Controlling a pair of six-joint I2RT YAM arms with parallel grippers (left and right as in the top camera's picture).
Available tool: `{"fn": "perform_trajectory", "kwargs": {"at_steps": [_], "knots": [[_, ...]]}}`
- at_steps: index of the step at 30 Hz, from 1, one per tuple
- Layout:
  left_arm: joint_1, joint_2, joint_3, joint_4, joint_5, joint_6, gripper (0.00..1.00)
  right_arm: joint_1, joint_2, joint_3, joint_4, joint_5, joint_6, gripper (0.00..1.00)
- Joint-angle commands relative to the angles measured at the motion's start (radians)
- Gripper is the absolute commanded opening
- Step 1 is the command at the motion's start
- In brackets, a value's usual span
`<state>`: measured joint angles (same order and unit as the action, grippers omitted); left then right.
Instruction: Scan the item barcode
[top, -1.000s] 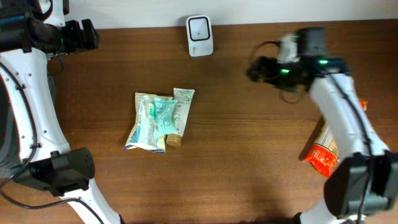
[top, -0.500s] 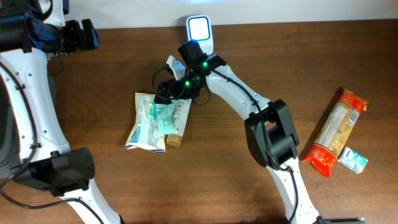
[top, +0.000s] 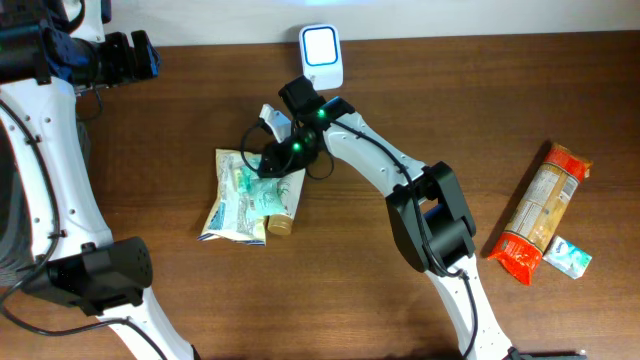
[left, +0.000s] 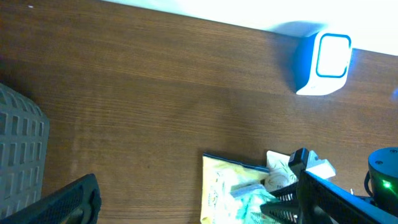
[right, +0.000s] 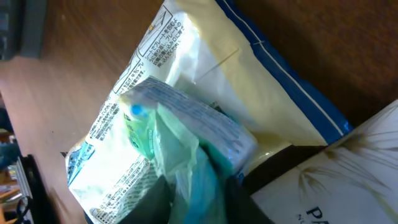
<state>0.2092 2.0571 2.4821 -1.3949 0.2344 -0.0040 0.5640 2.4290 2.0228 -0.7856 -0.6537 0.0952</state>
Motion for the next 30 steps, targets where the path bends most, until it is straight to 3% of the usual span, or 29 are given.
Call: {"fn": "perform_trajectory", "kwargs": {"at_steps": [1, 4, 9, 11, 14, 15, 16, 18, 24, 26, 27, 30], "knots": [[0.003, 0.007, 0.002, 0.001, 0.001, 0.008, 0.99, -0.030, -0.027, 0.011, -0.045, -0.027, -0.014, 0.04], [0.003, 0.007, 0.002, 0.001, 0.001, 0.008, 0.99, -0.092, -0.129, 0.036, -0.168, 0.021, -0.019, 0.04], [0.003, 0.007, 0.002, 0.001, 0.001, 0.008, 0.99, -0.276, -0.360, 0.038, -0.526, 0.454, 0.258, 0.04], [0.003, 0.007, 0.002, 0.001, 0.001, 0.008, 0.99, -0.320, -0.344, 0.009, -0.553, 0.456, 0.258, 0.04], [0.003, 0.007, 0.002, 0.001, 0.001, 0.008, 0.99, -0.336, -0.307, -0.144, -0.447, 0.423, 0.259, 0.04], [0.003, 0.007, 0.002, 0.001, 0.000, 0.008, 0.99, -0.336, -0.298, -0.201, -0.410, 0.397, 0.258, 0.15], [0.003, 0.007, 0.002, 0.001, 0.001, 0.008, 0.99, -0.336, -0.296, -0.241, -0.397, 0.398, 0.245, 0.36], [0.003, 0.007, 0.002, 0.001, 0.001, 0.008, 0.99, -0.342, -0.296, -0.249, -0.407, 0.401, 0.106, 0.56], [0.003, 0.007, 0.002, 0.001, 0.001, 0.008, 0.99, -0.426, -0.296, -0.179, -0.337, 0.399, -0.400, 0.79], [0.003, 0.007, 0.002, 0.001, 0.001, 0.008, 0.99, -0.436, -0.291, -0.179, -0.287, 0.401, -0.434, 0.80], [0.003, 0.007, 0.002, 0.001, 0.001, 0.008, 0.99, -0.442, -0.288, -0.179, -0.289, 0.404, -0.386, 0.78], [0.003, 0.007, 0.002, 0.001, 0.000, 0.008, 0.99, -0.447, -0.279, -0.189, -0.435, 0.404, -0.208, 0.20]]}}
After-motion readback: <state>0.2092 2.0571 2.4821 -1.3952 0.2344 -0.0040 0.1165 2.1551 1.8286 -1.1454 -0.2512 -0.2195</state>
